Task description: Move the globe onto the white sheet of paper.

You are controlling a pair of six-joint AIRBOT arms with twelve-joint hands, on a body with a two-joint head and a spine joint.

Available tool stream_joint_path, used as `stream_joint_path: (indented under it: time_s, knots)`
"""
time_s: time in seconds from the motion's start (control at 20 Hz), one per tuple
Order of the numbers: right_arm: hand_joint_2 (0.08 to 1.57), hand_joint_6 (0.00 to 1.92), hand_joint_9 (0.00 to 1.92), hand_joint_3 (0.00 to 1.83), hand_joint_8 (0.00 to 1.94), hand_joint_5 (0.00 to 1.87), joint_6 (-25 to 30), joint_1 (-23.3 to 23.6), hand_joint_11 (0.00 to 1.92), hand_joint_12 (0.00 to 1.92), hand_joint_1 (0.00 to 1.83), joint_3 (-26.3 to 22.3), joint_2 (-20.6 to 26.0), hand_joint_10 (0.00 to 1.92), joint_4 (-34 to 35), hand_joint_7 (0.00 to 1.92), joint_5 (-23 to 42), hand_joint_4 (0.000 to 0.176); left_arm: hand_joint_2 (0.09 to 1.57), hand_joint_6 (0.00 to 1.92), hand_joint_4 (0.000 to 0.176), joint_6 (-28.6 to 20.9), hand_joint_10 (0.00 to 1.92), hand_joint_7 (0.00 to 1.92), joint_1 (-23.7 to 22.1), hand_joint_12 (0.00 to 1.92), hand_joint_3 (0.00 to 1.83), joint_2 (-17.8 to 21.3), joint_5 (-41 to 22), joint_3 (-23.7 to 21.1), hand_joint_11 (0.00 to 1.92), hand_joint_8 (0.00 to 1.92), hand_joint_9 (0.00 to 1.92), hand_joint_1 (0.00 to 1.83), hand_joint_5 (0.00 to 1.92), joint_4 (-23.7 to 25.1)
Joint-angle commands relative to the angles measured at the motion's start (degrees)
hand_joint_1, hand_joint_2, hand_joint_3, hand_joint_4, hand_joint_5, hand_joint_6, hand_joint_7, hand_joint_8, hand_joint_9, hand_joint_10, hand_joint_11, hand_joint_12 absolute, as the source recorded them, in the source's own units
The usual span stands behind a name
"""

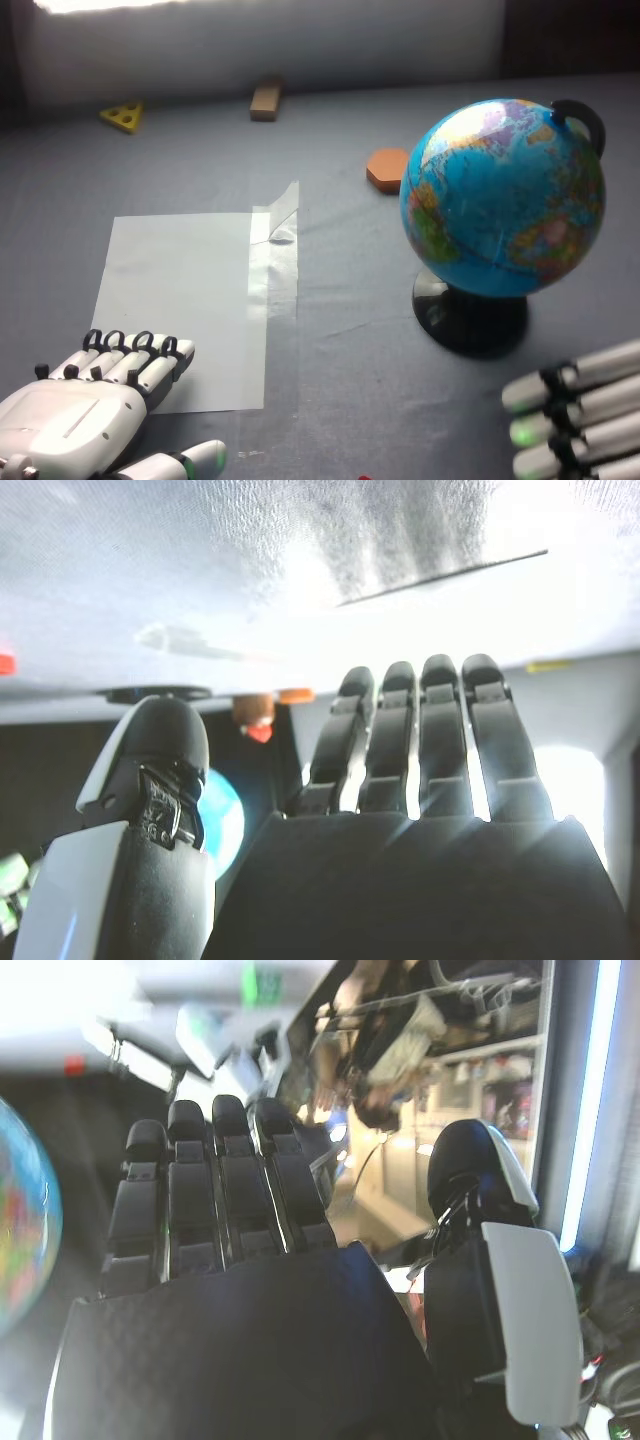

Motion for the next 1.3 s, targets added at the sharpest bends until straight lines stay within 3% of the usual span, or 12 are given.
stream_joint_path:
  time_s: [0.0,0.5,0.85,1.25]
  knots:
    - [1.16,0.01,0.15,0.00,0.00,0.16,-0.13,0.02,0.00,0.15,0.00,0.90,-0.30,0.00,4.41,0.17,4.59,0.000,1.28,0.00,0.010,-0.34,0.00,0.00,-0.02,0.00,0.00,0.03,-4.59,0.25,0.00,0.00,0.00,0.00,0.00,2.50]
    - [1.16,0.01,0.15,0.00,0.01,0.16,-1.60,-4.78,0.00,0.15,0.00,12.07,-6.54,0.00,8.40,0.20,5.95,0.000,1.27,0.00,0.000,-2.52,0.00,0.00,0.24,0.00,0.00,-0.77,-4.82,0.75,0.00,0.00,0.00,0.00,0.00,3.52]
    - [1.17,0.00,0.13,0.00,0.00,0.16,-2.53,-3.39,0.00,0.14,0.00,20.52,-11.36,0.00,13.32,0.19,3.36,0.000,1.25,0.00,0.000,-2.53,0.00,0.00,0.37,0.00,0.00,-0.83,-5.70,1.13,0.00,0.00,0.00,0.00,0.00,3.94]
    - [1.17,0.00,0.13,0.00,0.00,0.15,-4.45,-2.06,0.00,0.12,0.00,26.43,-15.34,0.00,14.67,0.20,2.66,0.000,1.25,0.00,0.000,-3.94,0.00,0.00,0.04,0.00,0.00,-1.35,-5.27,2.05,0.00,0.00,0.00,0.00,0.00,6.43]
